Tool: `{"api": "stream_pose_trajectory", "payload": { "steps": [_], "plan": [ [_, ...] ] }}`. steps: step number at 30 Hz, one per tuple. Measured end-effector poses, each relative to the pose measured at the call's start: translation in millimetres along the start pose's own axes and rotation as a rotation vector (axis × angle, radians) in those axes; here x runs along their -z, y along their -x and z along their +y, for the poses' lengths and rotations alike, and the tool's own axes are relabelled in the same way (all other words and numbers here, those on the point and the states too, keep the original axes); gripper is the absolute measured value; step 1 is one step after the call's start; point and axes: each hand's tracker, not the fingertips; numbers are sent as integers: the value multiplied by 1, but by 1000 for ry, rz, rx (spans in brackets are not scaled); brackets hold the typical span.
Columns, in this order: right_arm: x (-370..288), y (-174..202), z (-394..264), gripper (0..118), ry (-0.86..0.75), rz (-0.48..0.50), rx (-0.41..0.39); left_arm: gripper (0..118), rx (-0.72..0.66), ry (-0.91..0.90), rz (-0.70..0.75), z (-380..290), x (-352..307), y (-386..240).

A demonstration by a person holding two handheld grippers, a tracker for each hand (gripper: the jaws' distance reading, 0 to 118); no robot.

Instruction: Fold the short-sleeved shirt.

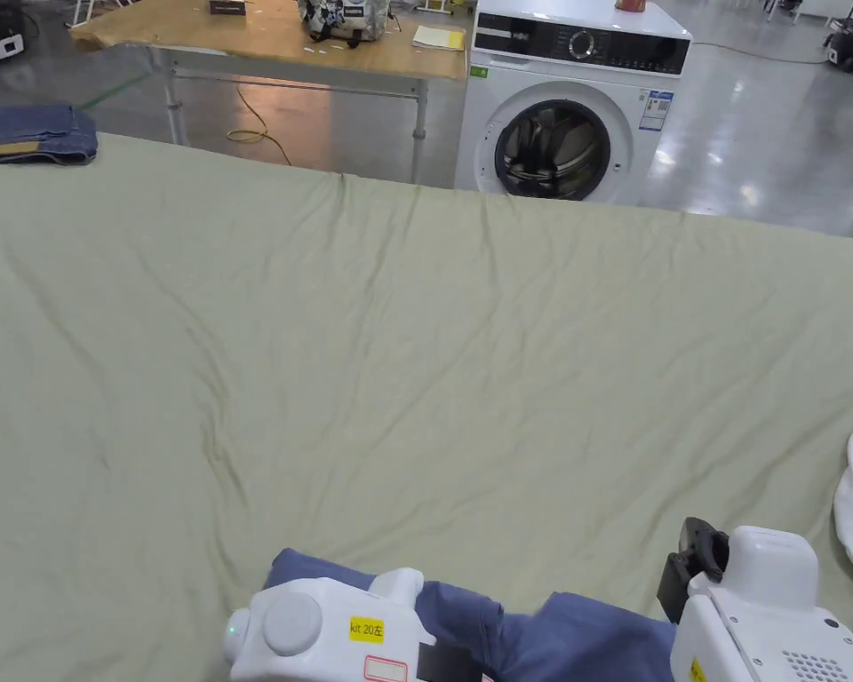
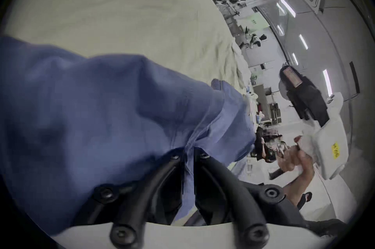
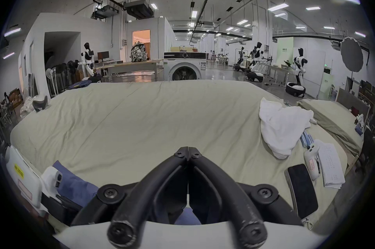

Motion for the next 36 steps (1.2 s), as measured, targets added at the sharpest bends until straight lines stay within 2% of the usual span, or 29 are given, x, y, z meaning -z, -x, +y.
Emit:
{"api": "stream_pose_trajectory", "payload": {
  "steps": [5,8,9,12,17,22,24,25,29,32,34,35,36],
  "plan": [
    [-3,-3,1,0,-4,-6,0,3,25,-5,23,3,-3,1],
    [-4,-3,2,0,-11,-6,-5,3,63,-33,43,5,-28,-5],
    [-4,-3,3,0,-17,-4,-5,3,59,-64,25,1,-50,-20],
    [-5,-1,6,0,-30,-2,-9,3,66,-157,13,5,-97,-16],
    [-5,5,12,0,-56,6,-14,4,75,-253,74,15,-172,23],
    [-4,13,17,0,-75,19,-17,52,24,-278,85,9,-204,52],
    [-4,15,18,0,-85,23,-18,75,-35,-268,54,7,-202,69],
    [-4,17,18,0,-91,25,-19,79,-65,-257,27,11,-200,93],
    [-5,20,20,0,-102,27,-21,80,-148,-200,-102,5,-167,108],
    [-4,21,20,0,-98,29,-24,79,-133,-192,-115,3,-147,113],
    [-4,21,19,0,-96,28,-26,79,-115,-235,-175,7,-148,128],
    [-5,21,19,0,-96,27,-26,78,-128,-235,-191,8,-149,132],
    [-5,20,19,0,-95,26,-27,70,-144,-227,-197,8,-150,136]
  ]
}}
